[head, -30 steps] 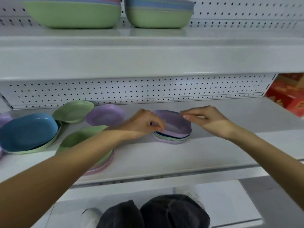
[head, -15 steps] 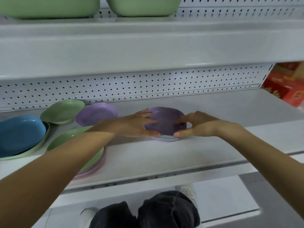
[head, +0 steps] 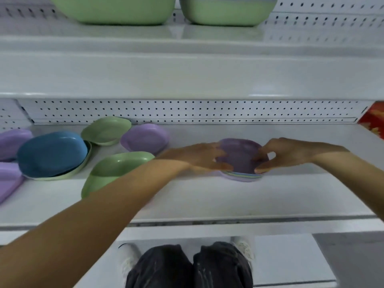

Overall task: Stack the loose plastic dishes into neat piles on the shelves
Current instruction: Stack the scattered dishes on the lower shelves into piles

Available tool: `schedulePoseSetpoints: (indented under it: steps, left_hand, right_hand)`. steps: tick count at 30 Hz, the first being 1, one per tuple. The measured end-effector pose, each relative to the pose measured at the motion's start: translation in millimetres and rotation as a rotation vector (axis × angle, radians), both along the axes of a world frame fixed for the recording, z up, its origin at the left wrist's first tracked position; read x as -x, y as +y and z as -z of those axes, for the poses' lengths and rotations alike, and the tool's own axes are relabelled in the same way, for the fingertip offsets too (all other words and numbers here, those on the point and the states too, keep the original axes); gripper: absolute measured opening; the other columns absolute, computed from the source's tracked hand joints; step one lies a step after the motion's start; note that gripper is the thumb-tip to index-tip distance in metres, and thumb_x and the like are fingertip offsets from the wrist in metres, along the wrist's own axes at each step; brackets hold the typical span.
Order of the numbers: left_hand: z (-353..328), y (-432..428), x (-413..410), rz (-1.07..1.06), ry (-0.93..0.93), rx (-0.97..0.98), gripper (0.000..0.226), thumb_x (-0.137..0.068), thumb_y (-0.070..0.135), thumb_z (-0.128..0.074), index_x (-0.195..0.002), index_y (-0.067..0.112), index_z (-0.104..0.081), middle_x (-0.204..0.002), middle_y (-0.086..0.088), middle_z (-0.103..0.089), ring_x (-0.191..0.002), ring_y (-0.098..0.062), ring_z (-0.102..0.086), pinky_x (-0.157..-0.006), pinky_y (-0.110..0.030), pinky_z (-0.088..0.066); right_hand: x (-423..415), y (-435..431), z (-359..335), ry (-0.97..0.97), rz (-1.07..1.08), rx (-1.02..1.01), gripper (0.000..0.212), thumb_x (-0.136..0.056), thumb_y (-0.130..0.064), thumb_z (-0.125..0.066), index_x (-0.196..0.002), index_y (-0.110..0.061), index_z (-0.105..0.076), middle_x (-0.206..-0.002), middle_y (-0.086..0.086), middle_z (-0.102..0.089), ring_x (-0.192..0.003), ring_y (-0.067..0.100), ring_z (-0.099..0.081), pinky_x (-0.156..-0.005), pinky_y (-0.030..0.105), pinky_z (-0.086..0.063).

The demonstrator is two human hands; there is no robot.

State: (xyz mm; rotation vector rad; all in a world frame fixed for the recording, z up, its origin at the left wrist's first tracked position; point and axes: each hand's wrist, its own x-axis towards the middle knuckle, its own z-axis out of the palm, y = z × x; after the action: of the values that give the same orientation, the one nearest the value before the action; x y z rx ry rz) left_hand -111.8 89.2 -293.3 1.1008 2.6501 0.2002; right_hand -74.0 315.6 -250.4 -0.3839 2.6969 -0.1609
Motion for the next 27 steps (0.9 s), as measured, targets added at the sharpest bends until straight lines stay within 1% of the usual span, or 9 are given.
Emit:
schedulePoseSetpoints:
  steps: [1,3,8,11,13,15,19,23,27]
  left_hand:
    - [-5,-10,1,-0.05,-0.019,-0.091,0.067,-0.084,0.067,-0.04,-0.134,0.023,-0.047,-0.148,-0.004,-0.035,-0.137,-0.021,-0.032,-0.113,-0.03,-0.024]
    - [-20,-43,5,-0.131,0.039,-0.201,0.059,-0.09,0.055,-0.046,-0.141,0.026,-0.038,-0.155,0.005,-0.023,-0.141,-0.013,-0.025,-0.112,-0.021,-0.015]
    - [-43,-154,11,-0.349,0.162,-0.334,0.053,-0.086,0.052,-0.052,-0.125,0.017,-0.058,-0.129,0.002,-0.059,-0.115,-0.011,-0.053,-0.095,-0.018,-0.034]
    - [-43,-211,6,-0.5,0.195,-0.407,0.059,-0.078,0.06,-0.048,-0.114,0.016,-0.066,-0.109,0.004,-0.068,-0.099,-0.008,-0.057,-0.086,-0.013,-0.038]
    - [-38,-241,8,-0.59,0.21,-0.376,0.055,-0.08,0.057,-0.052,-0.113,0.015,-0.068,-0.111,-0.005,-0.07,-0.102,-0.017,-0.061,-0.095,-0.025,-0.04]
    - [-27,-264,12,-0.628,0.217,-0.262,0.034,-0.092,0.035,-0.055,-0.116,0.014,-0.067,-0.12,-0.01,-0.065,-0.112,-0.023,-0.059,-0.1,-0.029,-0.035]
    - [-14,-281,21,-0.585,0.173,-0.081,0.03,-0.098,0.021,-0.045,-0.118,0.012,-0.065,-0.122,-0.01,-0.064,-0.11,-0.026,-0.058,-0.093,-0.025,-0.032]
    - [-10,-287,32,-0.594,0.223,-0.137,0.024,-0.093,0.015,-0.056,-0.113,0.008,-0.067,-0.115,-0.009,-0.068,-0.106,-0.024,-0.062,-0.085,-0.013,-0.031]
    - [-4,-287,43,-0.62,0.184,-0.151,0.022,-0.087,0.016,-0.064,-0.107,0.011,-0.07,-0.107,-0.007,-0.071,-0.104,-0.023,-0.062,-0.09,-0.017,-0.034]
  right_hand:
    - [2,-8,-5,0.024,0.007,0.033,0.038,-0.081,-0.048,-0.064,-0.114,-0.028,-0.066,-0.107,-0.015,-0.063,-0.105,0.009,-0.057,-0.083,0.013,-0.041]
    - [10,-28,-9,0.114,0.016,0.191,0.038,-0.082,-0.043,-0.065,-0.117,-0.027,-0.065,-0.106,-0.02,-0.059,-0.106,0.002,-0.053,-0.076,0.004,-0.035]
    - [39,-114,3,0.155,-0.108,0.437,0.038,-0.086,-0.035,-0.064,-0.12,-0.017,-0.064,-0.123,-0.009,-0.062,-0.11,-0.001,-0.053,-0.089,0.009,-0.035]
    - [63,-158,19,0.14,-0.144,0.5,0.03,-0.087,-0.024,-0.065,-0.114,-0.012,-0.067,-0.115,0.004,-0.068,-0.106,0.016,-0.064,-0.097,0.028,-0.046]
    - [79,-177,30,0.169,-0.165,0.521,0.026,-0.086,-0.014,-0.065,-0.111,-0.008,-0.068,-0.112,0.008,-0.069,-0.098,0.013,-0.065,-0.096,0.031,-0.047]
    - [91,-190,40,0.206,-0.191,0.48,0.026,-0.086,-0.013,-0.065,-0.112,-0.009,-0.069,-0.111,0.007,-0.069,-0.088,0.006,-0.062,-0.092,0.022,-0.046]
    - [103,-199,55,0.232,-0.226,0.364,0.025,-0.083,-0.021,-0.069,-0.107,-0.016,-0.07,-0.111,0.002,-0.069,-0.103,0.02,-0.062,-0.095,0.033,-0.045]
    - [103,-193,61,0.34,-0.243,0.4,0.014,-0.077,-0.016,-0.075,-0.091,-0.016,-0.076,-0.097,0.0,-0.074,-0.094,0.02,-0.066,-0.091,0.038,-0.048]
    - [98,-179,61,0.352,-0.233,0.362,0.013,-0.079,-0.017,-0.073,-0.092,-0.019,-0.076,-0.096,-0.002,-0.074,-0.094,0.02,-0.066,-0.09,0.039,-0.048]
